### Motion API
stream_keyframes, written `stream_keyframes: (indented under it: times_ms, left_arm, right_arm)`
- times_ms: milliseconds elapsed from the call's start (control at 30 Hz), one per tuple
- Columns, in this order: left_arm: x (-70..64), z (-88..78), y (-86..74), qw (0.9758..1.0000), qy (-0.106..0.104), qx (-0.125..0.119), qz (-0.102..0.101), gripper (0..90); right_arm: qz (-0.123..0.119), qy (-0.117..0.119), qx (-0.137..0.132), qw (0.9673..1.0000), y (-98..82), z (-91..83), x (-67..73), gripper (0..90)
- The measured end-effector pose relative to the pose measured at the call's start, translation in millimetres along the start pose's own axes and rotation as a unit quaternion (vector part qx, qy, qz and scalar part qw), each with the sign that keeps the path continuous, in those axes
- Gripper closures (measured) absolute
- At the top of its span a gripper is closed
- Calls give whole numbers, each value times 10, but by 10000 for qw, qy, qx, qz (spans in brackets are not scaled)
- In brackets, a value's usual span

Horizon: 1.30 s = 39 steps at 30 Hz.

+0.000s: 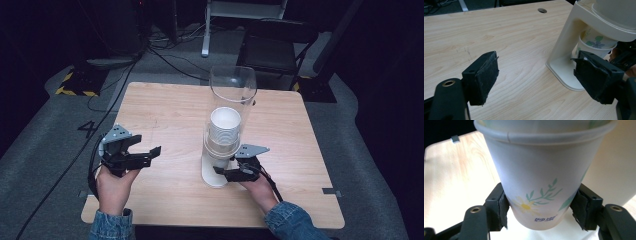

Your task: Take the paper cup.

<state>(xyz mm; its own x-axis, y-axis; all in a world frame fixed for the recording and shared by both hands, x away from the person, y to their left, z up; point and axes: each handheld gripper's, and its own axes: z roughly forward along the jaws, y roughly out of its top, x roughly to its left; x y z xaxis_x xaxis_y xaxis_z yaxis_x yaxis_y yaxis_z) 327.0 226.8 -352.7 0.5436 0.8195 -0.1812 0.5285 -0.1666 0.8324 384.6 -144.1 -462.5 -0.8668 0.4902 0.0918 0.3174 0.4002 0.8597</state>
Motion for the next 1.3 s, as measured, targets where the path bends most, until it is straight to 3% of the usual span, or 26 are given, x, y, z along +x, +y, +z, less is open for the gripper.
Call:
stream_keyframes:
  times_ms: [133, 167, 267, 333, 400, 1033, 1300]
  left_arm:
    - [15, -6, -4, 10000, 5, -6, 2, 195]
    - [23, 1, -9, 10000, -7, 5, -1, 195]
    - [24, 5, -11, 10000, -13, 21, -5, 195]
    - [24, -1, -9, 10000, -22, 1, -9, 195]
    - [23, -3, -7, 10000, -20, -11, -31, 195]
    - [9, 242, 128, 9996, -248, 70, 91, 194]
    - [-14, 410, 219, 9990, -390, 143, 169, 193]
  right_arm:
    - [-144, -52, -56, 9999, -5, -1, 2, 367]
    - [-207, -144, 83, 9996, -24, 6, -6, 364]
    - [-213, -138, 229, 9994, -49, 18, -12, 363]
    - [-356, -175, 484, 9980, -80, 54, 4, 363]
    - [-397, -200, 575, 9974, -96, 70, 14, 363]
    - [-287, -454, 859, 9949, -234, -97, -31, 362]
    - [-275, -815, 917, 9921, -300, -253, -100, 363]
